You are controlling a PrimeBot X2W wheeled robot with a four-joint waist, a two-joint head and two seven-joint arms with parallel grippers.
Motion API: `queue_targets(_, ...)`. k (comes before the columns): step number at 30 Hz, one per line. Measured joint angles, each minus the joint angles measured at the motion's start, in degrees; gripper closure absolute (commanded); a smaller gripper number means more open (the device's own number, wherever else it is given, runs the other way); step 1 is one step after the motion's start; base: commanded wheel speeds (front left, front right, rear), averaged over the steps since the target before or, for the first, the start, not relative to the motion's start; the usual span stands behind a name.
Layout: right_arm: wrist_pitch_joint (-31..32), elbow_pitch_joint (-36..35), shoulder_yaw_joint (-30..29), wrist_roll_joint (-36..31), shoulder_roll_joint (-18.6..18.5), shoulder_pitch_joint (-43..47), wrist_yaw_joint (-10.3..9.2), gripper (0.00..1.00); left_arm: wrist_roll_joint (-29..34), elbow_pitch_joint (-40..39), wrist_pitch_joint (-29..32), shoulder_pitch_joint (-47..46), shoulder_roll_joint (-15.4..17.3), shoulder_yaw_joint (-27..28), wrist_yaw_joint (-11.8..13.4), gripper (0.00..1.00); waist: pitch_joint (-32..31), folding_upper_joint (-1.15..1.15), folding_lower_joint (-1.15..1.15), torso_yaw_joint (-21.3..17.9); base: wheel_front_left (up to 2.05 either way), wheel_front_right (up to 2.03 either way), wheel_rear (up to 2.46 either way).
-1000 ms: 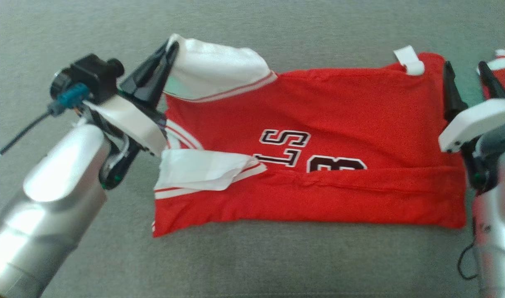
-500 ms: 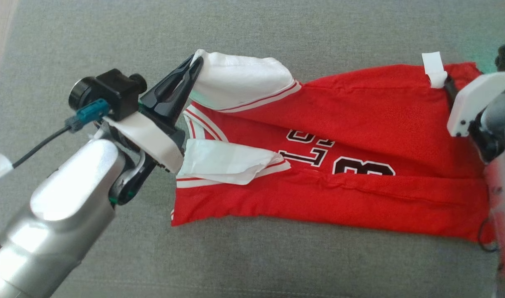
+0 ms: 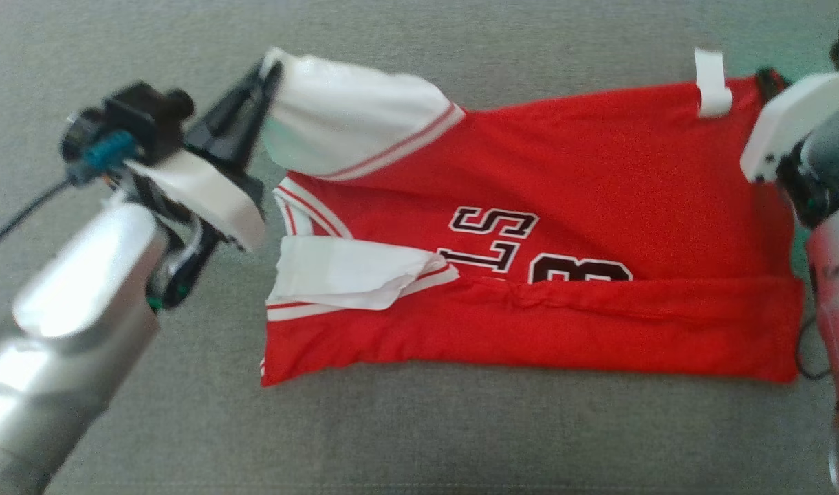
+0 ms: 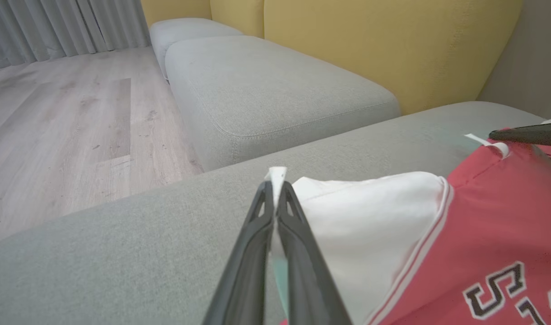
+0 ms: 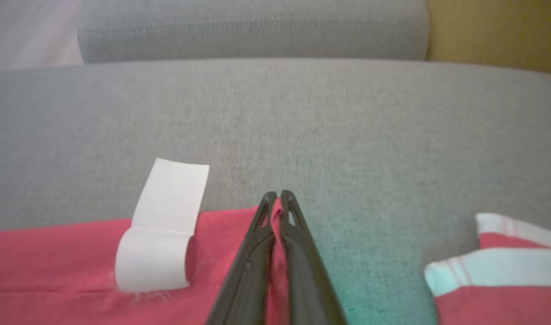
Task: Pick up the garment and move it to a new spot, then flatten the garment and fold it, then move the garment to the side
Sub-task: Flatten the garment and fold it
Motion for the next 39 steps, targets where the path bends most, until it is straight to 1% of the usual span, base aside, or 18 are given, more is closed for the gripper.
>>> queue_targets(1,-1.08,-0.19,1.4,2.0,-0.01,-1.58,0.0,1.0,0.0,1.88,-0.04,-1.62,0.0,0.55,-0.01,1.0,0.05,0.0,0.0,-0.81,0.0,0.0,0.0)
queue_targets(4,-2.19,-1.01,2.86,5.25,-0.01,-4.2,0.0,1.0,0.04,5.06,-0.22,-4.67,-0.05,0.77,-0.09,1.0,0.47,0.0,0.0,-2.05,0.0,0.0,0.0)
queue_targets(8,-3.8,-1.63,4.46,8.49,-0.05,-7.15,0.0,1.0,0.9,9.64,-0.99,-9.53,-0.8,0.91,-1.1,1.0,1.67,0.0,0.0,-3.31,0.0,0.0,0.0)
queue_targets(11,-5.08,-1.78,5.48,10.32,-0.03,-9.36,0.0,1.0,2.21,13.34,-1.76,-13.39,-2.07,0.82,-2.09,1.0,2.83,0.0,0.01,-4.01,0.0,0.0,0.0)
queue_targets(18,-9.23,0.67,5.25,12.13,-0.04,-15.81,0.0,1.0,5.31,22.75,-6.1,-21.74,-5.88,0.57,-3.45,1.0,4.75,0.0,0.01,-4.99,0.0,0.0,0.0)
queue_targets(19,-9.23,0.67,5.25,12.13,-0.04,-15.81,0.0,1.0,5.31,22.75,-6.1,-21.74,-5.88,0.57,-3.45,1.0,4.75,0.0,0.01,-4.99,0.0,0.0,0.0)
queue_targets(24,-11.83,3.64,4.71,13.19,0.02,-18.63,0.0,1.0,6.9,28.4,-10.12,-26.26,-8.68,0.55,-4.04,1.0,4.92,0.0,0.0,-4.86,0.0,0.0,0.0)
queue_targets(27,-12.62,5.04,5.65,14.11,0.04,-18.26,0.0,1.0,6.89,30.44,-11.12,-26.43,-10.26,0.4,-4.57,1.0,4.38,0.0,0.0,-4.53,0.0,0.0,0.0)
queue_targets(30,-13.12,5.67,6.69,15.73,-0.03,-16.49,0.0,1.0,6.89,31.29,-11.56,-25.2,-10.85,-0.22,-5.22,1.0,3.28,0.0,0.0,-4.15,0.0,0.0,0.0)
queue_targets(34,-13.11,5.77,8.86,17.83,-0.46,-11.23,0.0,1.0,7.39,30.67,-11.62,-20.7,-10.14,-2.05,-5.63,1.0,1.33,0.0,0.0,-3.75,0.0,0.0,0.0)
queue_targets(36,-13.05,5.73,9.78,19.06,-0.9,-8.65,0.0,1.0,7.32,29.19,-11.65,-17.27,-9.15,-3.47,-5.73,1.0,0.25,0.0,-0.01,-3.63,0.0,0.0,0.0)
queue_targets(38,-12.96,5.59,10.28,20.46,-2.1,-6.46,0.0,1.0,5.98,27.54,-11.65,-13.74,-8.15,-4.1,-6.05,1.0,-0.9,0.0,-0.01,-3.43,0.0,0.0,0.0)
queue_targets(39,-12.5,5.35,10.4,21.29,-2.7,-5.54,0.0,1.0,5.61,26.55,-11.47,-12.29,-7.31,-5.41,-6.05,1.0,-1.47,0.0,-0.01,-3.29,0.0,0.0,0.0)
